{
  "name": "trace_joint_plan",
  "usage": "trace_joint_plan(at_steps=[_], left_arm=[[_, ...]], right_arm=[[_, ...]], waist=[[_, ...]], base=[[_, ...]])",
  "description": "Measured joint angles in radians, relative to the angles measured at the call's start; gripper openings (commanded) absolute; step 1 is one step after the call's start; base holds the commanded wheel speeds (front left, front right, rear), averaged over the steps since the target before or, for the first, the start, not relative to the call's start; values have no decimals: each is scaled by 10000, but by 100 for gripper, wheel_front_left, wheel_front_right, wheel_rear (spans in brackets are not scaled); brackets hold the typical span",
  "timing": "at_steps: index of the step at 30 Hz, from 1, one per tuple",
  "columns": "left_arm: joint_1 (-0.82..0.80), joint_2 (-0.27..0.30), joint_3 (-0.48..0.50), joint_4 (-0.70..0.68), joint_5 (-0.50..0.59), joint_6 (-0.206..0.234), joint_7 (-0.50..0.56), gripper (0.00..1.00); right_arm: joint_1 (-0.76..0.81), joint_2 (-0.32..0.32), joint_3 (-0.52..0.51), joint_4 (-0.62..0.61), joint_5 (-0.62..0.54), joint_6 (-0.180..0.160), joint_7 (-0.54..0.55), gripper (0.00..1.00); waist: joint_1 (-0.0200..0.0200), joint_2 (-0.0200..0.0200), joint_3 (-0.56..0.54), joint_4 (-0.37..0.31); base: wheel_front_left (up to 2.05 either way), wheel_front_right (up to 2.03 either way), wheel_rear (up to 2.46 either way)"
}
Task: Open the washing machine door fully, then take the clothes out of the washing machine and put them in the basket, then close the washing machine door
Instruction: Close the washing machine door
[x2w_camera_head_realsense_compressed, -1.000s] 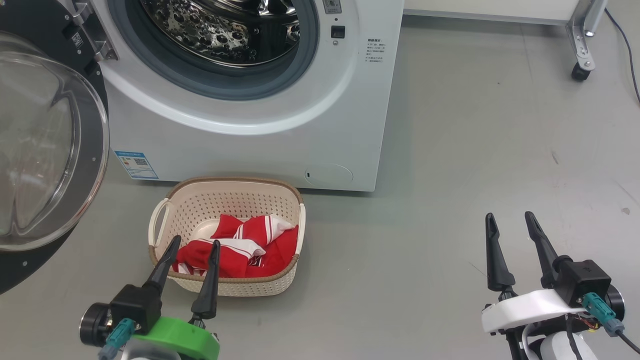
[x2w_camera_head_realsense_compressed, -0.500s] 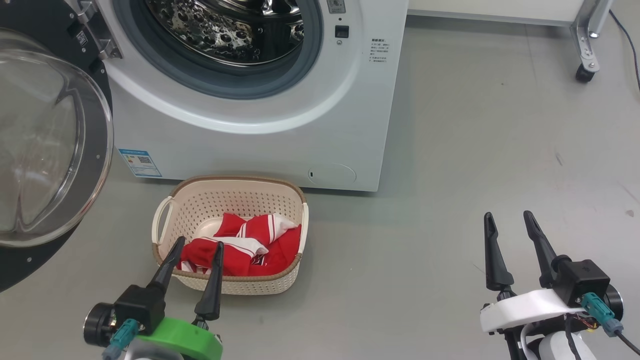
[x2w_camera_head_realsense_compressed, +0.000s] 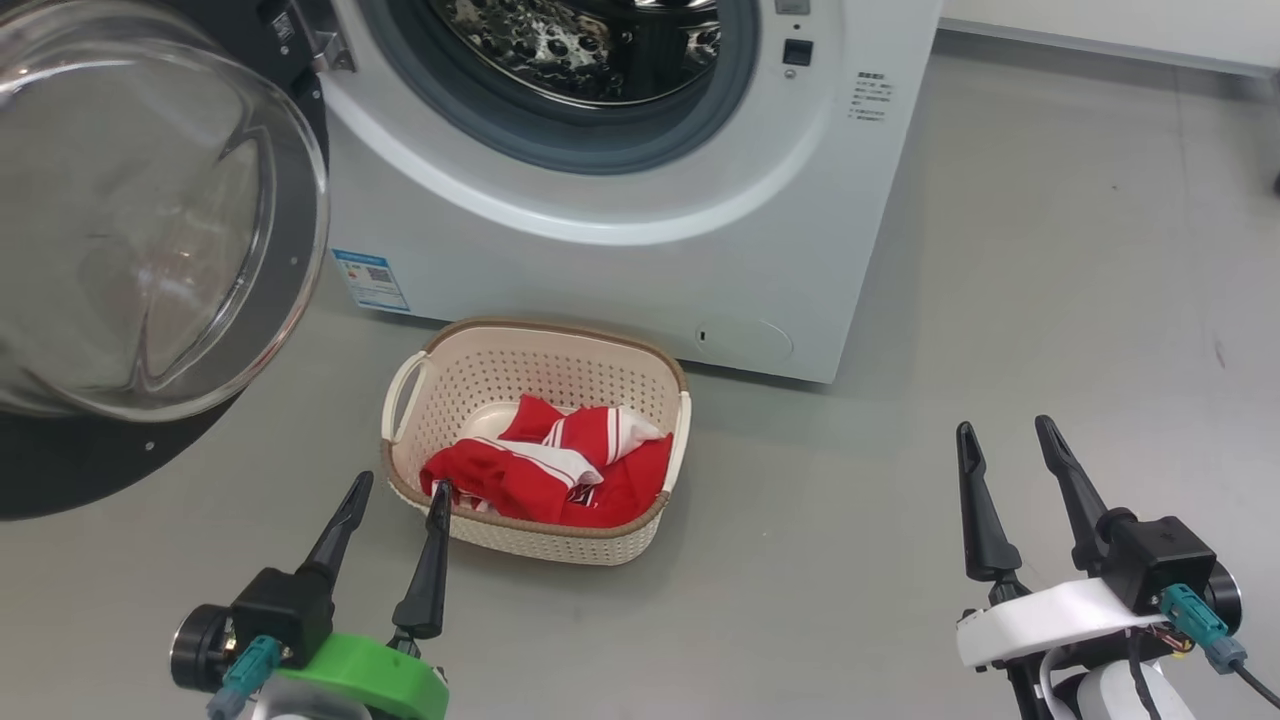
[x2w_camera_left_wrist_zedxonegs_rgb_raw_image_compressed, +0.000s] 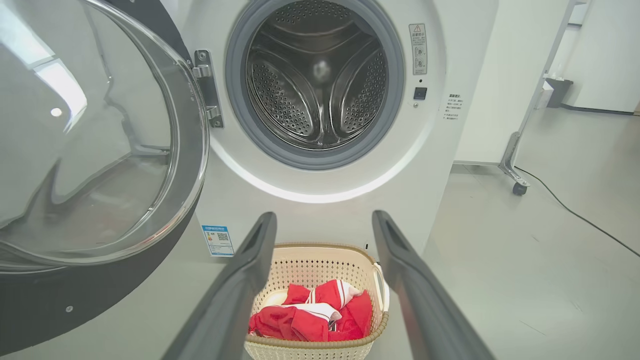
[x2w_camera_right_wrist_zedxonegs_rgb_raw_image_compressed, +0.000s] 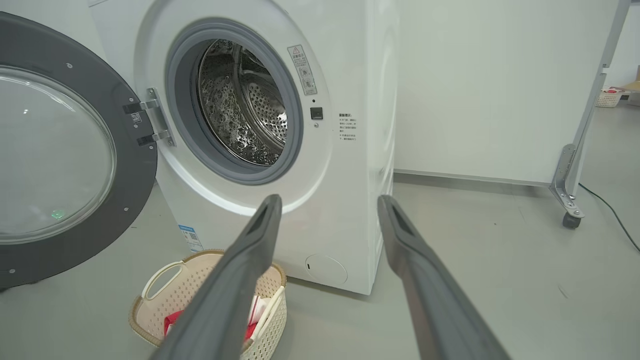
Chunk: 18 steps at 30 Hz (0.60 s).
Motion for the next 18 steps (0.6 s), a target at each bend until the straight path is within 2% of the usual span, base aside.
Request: trace_joint_plan(at_steps=[9, 18], left_arm=[[-13, 0, -6, -17, -107, 100, 0, 100], [-13, 0, -46, 56, -109, 127, 0, 100]], right_arm=[[-35, -109, 169, 13, -58, 203, 0, 100], [-55, -107, 291, 81, -77, 222, 0, 100]], waist=[[0, 0, 108, 1246], [0, 0, 70, 2374]], base=[[0, 0, 0], [0, 0, 0]])
